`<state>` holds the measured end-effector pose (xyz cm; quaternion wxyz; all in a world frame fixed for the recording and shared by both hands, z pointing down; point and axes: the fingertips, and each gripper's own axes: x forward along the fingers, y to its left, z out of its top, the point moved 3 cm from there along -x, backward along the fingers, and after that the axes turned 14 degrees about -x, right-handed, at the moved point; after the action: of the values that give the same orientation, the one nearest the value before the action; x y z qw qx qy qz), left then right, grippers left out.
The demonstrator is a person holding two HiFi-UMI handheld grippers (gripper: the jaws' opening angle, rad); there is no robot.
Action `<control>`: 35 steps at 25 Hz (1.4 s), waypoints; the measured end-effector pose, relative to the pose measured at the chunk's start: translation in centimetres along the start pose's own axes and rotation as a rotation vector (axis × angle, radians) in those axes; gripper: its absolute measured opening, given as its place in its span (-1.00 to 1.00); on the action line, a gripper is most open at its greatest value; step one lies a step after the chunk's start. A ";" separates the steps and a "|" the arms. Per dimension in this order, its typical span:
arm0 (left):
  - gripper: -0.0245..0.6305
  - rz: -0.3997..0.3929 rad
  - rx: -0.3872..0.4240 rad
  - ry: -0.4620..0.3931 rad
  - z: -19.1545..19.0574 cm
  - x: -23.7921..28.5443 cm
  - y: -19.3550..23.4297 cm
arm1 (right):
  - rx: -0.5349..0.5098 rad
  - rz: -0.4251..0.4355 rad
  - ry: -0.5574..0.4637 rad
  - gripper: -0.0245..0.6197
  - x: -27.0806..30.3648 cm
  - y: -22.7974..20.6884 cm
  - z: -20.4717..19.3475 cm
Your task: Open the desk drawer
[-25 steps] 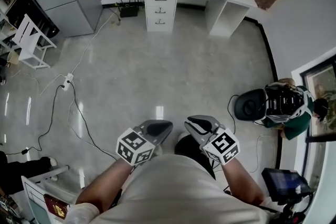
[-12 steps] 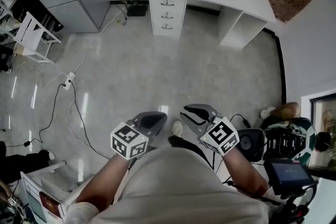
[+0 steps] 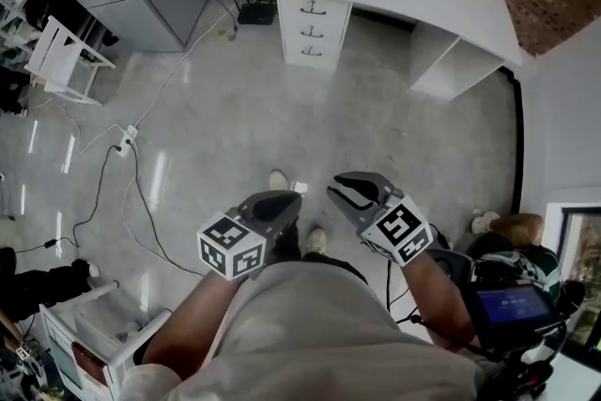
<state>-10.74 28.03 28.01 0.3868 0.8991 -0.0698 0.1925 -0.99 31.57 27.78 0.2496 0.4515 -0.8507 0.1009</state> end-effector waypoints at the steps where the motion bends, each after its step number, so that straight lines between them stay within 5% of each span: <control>1: -0.90 -0.001 -0.004 0.000 0.7 0.7 1.2 | -0.001 0.000 0.002 -0.67 0.9 -1.1 -0.1; 12: -0.89 -0.166 -0.177 0.001 13.4 8.5 14.3 | 0.035 -0.058 0.053 -0.67 10.4 -15.1 4.5; 18: -0.88 -0.213 -0.343 -0.021 18.3 12.0 22.3 | 0.039 -0.027 0.076 -0.67 16.6 -21.1 6.8; 26: -0.87 -0.247 -0.577 -0.102 13.9 17.2 32.5 | -0.008 0.031 0.088 -0.67 22.6 -22.4 2.4; 35: -0.87 -0.237 -0.804 -0.198 17.2 30.5 41.5 | -0.084 0.236 0.164 -0.71 27.0 -34.9 -0.4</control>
<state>10.83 -12.36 57.26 0.7173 0.6928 -0.0724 0.0172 15.05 -7.61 40.19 0.3233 0.3278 -0.8781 0.1302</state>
